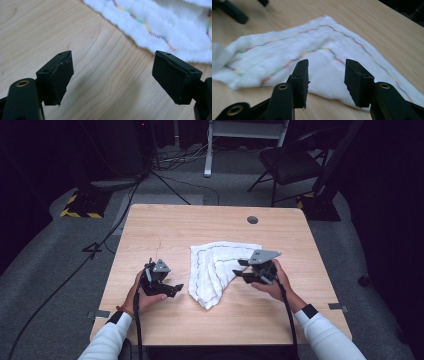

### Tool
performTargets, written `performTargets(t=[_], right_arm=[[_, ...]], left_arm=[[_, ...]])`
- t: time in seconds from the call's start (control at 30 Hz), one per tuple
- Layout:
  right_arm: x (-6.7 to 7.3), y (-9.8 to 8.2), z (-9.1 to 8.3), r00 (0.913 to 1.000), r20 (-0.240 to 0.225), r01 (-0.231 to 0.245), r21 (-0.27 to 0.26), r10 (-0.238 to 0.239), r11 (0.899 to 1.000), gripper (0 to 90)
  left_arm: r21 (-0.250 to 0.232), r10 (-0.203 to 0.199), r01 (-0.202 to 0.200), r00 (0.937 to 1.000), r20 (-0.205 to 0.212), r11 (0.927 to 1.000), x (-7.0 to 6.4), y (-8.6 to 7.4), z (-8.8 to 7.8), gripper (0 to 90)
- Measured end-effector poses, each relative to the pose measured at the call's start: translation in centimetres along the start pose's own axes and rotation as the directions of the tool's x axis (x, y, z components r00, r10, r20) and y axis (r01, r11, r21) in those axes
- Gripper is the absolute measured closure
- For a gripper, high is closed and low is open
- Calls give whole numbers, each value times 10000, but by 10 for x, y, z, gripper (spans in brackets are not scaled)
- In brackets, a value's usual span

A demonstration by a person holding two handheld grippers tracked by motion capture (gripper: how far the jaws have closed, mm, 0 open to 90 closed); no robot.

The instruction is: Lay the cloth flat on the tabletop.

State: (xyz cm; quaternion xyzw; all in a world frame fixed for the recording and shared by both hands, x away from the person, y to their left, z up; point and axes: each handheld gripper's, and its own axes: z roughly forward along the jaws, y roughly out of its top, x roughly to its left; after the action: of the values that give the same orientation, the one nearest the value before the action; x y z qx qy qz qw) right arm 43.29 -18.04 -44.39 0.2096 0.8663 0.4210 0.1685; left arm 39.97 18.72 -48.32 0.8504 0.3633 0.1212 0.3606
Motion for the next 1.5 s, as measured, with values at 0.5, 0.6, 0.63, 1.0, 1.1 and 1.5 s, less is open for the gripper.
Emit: performTargets(t=[0.5, 0.6, 0.63, 1.0, 1.1, 1.5], right_arm=[[-74, -15, 13, 9651, 2162, -1655, 675, 1475, 9839, 538], [-91, -20, 18, 9449, 2603, -2238, 703, 1987, 9721, 538], [-97, -22, 19, 9377, 2698, -2456, 684, 2190, 9670, 538], [-129, -38, 38, 8828, 3379, -3834, 1172, 3262, 9161, 476], [-128, -40, 43, 8795, 3337, -3993, 1290, 3394, 9077, 456], [-124, -38, 51, 8971, 2632, -3997, 1416, 3548, 9056, 771]], left_arm=[[-211, -43, 22, 9951, -989, 9998, 22, 60, 42, 248], [-257, -518, 493, 9928, -1077, 9985, 30, 69, 54, 256], [-172, -534, 518, 9926, -1094, 9985, 33, 72, 58, 255], [112, -1089, 1117, 9836, -1441, 9937, 51, 89, 95, 247], [312, -1117, 1178, 9815, -1553, 9925, 53, 89, 102, 243], [417, -616, 649, 9953, -751, 9970, 53, 92, 101, 454]])
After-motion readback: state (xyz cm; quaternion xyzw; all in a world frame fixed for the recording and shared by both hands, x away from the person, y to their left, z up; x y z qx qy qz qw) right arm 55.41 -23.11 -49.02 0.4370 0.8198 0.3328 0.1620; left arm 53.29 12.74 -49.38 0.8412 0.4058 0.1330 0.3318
